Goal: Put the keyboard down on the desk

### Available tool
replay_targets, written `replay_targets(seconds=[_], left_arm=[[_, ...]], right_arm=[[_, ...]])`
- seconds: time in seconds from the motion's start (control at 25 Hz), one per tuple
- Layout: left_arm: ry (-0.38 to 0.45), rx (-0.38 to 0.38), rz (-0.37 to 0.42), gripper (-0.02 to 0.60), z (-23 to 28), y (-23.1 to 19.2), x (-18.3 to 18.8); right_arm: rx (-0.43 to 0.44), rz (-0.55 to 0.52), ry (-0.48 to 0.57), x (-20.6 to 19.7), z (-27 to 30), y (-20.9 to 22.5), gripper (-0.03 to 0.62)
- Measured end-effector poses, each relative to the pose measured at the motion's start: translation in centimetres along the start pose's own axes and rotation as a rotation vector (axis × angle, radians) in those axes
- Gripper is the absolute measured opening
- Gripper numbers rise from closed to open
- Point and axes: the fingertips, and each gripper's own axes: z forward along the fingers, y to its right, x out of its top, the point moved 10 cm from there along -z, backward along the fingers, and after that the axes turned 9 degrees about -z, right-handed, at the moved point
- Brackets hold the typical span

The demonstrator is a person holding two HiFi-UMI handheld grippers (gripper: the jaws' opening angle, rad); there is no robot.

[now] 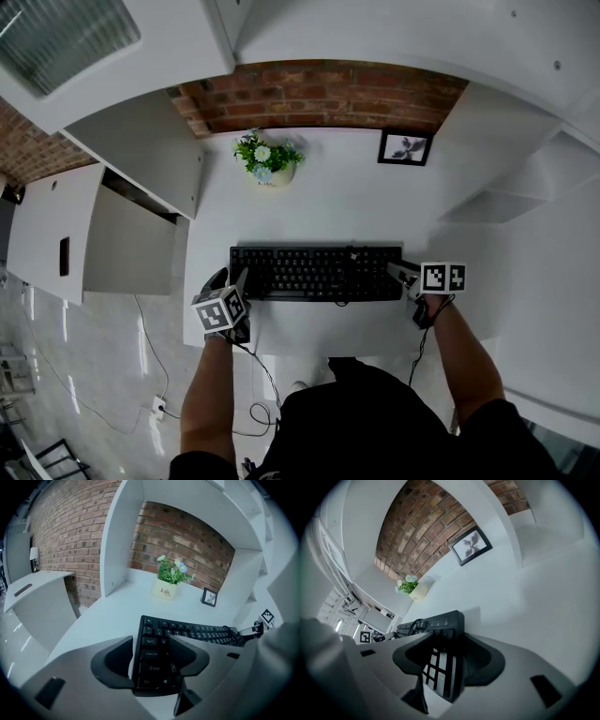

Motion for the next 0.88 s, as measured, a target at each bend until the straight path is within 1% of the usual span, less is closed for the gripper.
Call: replay_targets(seconds=[0.12, 0.28, 0.36, 0.44, 0.48, 0.52, 0.6, 0.64, 0.68, 0.76, 0.88], left_arm=[[0.02, 0.001, 0.001, 0.249, -0.7, 0.1, 0.0], [0.047, -0.019, 0.013, 0.241, -1.8, 0.2, 0.1], [0.061, -0.029, 0.016, 0.235, -2.3, 0.3, 0.2], [0.075, -0.039, 0.019, 0.226, -2.8, 0.4, 0.3], [0.084, -0.045, 0.02, 0.217, -3.1, 0.6, 0.3], [0.094, -0.053, 0.023, 0.204, -3.5, 0.8, 0.4], [0.118, -0.07, 0.029, 0.163, -4.5, 1.2, 0.5], [0.131, -0.077, 0.032, 0.128, -5.0, 1.4, 0.6], [0.143, -0.085, 0.035, 0.086, -5.6, 1.7, 0.6], [0.162, -0.107, 0.038, 0.03, -7.0, 2.3, 0.8], [0.192, -0.153, 0.055, 0.018, -9.3, 3.3, 0.9]], right_arm=[[-0.03, -0.022, 0.007, -0.1, -0.2, -0.2, 0.21], [-0.073, -0.066, 0.019, -0.1, -0.5, -0.5, 0.212], [-0.132, -0.125, 0.036, 0.2, -0.9, -0.8, 0.207], [-0.225, -0.209, 0.069, 0.7, -1.4, -1.1, 0.188], [-0.273, -0.254, 0.091, 0.9, -1.7, -1.4, 0.171], [-0.315, -0.3, 0.117, 1.1, -2.2, -1.7, 0.139], [-0.371, -0.389, 0.17, 1.5, -3.1, -3.0, 0.045], [-0.38, -0.426, 0.194, 1.7, -3.5, -3.9, 0.024], [-0.378, -0.455, 0.216, 1.8, -3.8, -4.7, 0.02], [-0.356, -0.489, 0.259, 1.8, -4.4, -6.6, 0.02], [-0.298, -0.508, 0.314, 1.5, -5.2, -9.6, 0.018]])
